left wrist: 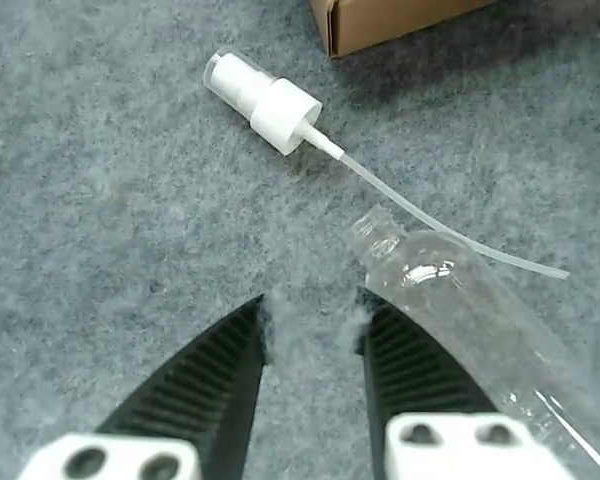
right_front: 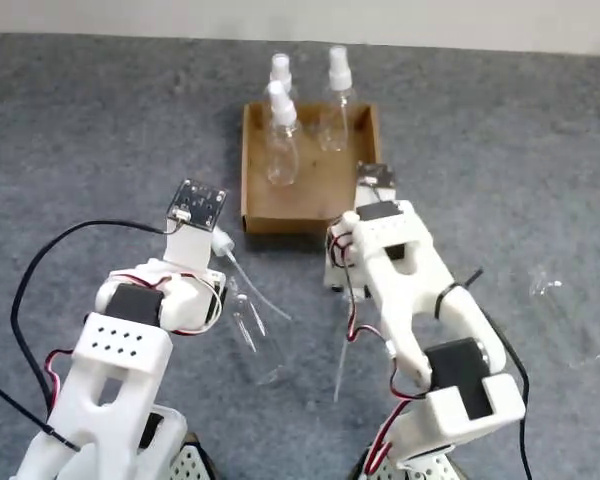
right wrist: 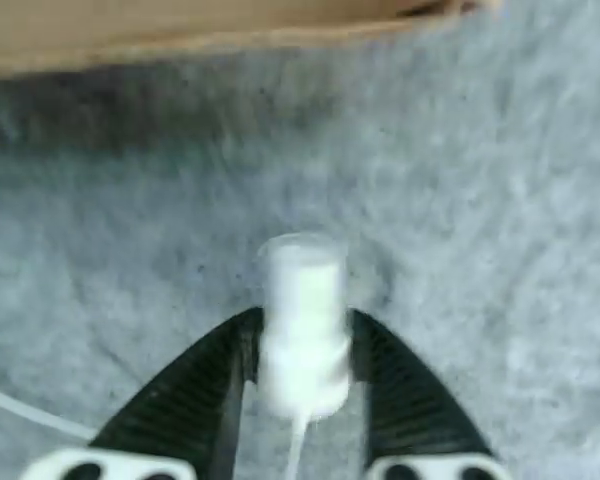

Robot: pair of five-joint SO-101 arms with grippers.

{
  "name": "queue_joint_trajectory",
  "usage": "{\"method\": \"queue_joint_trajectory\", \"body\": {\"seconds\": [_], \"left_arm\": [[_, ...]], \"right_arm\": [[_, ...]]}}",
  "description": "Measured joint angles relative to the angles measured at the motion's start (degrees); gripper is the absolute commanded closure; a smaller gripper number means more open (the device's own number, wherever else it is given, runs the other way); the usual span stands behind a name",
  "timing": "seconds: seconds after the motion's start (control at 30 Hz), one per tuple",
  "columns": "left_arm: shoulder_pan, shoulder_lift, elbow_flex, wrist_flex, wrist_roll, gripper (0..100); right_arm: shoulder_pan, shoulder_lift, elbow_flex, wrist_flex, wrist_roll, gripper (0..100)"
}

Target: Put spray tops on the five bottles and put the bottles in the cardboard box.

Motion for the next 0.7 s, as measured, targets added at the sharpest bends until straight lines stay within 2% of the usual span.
{"method": "queue_joint_trajectory", "body": {"seconds": [0.2, 0.33, 0.43, 0.53, 0.7], "left_arm": [[0.3, 0.0, -2.1, 0.0, 0.0, 90], [6.7, 0.0, -5.2, 0.5, 0.0, 90], [12.9, 0.0, -7.9, 0.9, 0.3, 90], [17.5, 2.5, -11.5, 0.9, 1.6, 90], [23.8, 15.0, -19.3, 0.9, 4.0, 89]], "right_arm": [[-2.9, -0.3, -0.4, 4.2, 2.2, 74.1], [-4.0, -2.9, -4.8, 10.6, 5.9, 74.1], [-2.1, -7.8, -8.8, 15.9, 12.0, 74.1], [5.3, -13.4, -11.6, 23.2, 22.3, 74.1], [28.4, -18.2, -14.5, 25.8, 42.6, 73.9]]}}
